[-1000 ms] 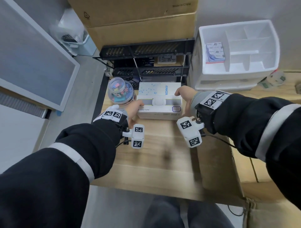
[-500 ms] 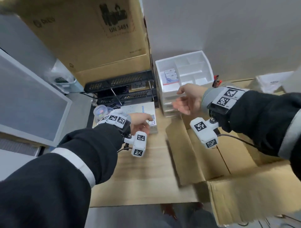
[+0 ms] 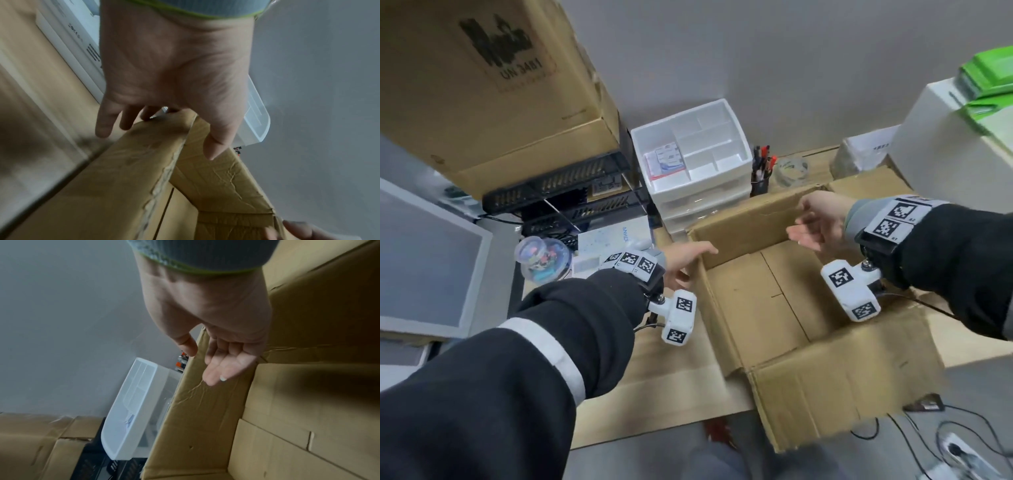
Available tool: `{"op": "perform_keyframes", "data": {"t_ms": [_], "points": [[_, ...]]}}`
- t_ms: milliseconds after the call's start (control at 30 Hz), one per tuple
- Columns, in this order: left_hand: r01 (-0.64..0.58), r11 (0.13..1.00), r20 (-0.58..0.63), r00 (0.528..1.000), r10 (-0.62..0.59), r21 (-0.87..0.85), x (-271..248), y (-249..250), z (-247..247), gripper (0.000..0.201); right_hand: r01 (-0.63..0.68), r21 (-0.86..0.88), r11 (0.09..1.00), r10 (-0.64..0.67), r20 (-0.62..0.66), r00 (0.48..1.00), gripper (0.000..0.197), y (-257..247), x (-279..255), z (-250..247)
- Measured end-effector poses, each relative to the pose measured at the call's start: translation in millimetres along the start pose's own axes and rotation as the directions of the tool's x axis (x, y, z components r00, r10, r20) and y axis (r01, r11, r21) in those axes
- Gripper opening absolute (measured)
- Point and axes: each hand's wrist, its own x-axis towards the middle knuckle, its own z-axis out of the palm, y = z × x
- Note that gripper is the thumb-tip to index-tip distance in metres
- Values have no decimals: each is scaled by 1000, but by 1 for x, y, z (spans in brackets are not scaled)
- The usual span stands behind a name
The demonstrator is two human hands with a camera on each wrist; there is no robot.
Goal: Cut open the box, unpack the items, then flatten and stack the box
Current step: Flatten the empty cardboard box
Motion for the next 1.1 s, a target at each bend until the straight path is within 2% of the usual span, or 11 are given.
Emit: {"op": "perform_keyframes", "data": {"t_ms": [167,267,367,533,667,933,1100], "points": [[-51,988,-133,989,71,149,2,-2,1,57,45,-39,998,-46,-22,999,13,0,14,-21],[-56,992,-109,992,68,109,7,0,1,54,38,-88,995,-41,-32,999,18,2,22,-26],[-55,998,-91,994,58,30,3,6,5,40,21,-150,988,-28,-42,999,19,8,27,-21],[15,995,-149,989,1,103,-5,13,11,29,-9,-185,983,3,-30,1000,16,13,32,-8],[79,986,-115,991,-63,144,-8,14,11,28,-10,-191,981,14,18,1000,28,13,32,3],[58,995,-59,997,-53,81,-14,18,3,26,-79,-214,974,107,122,987,32,28,35,44],[15,997,-17,1000,-14,70,-22,30,4,10,-126,-311,942,173,130,976,43,44,40,70]]}}
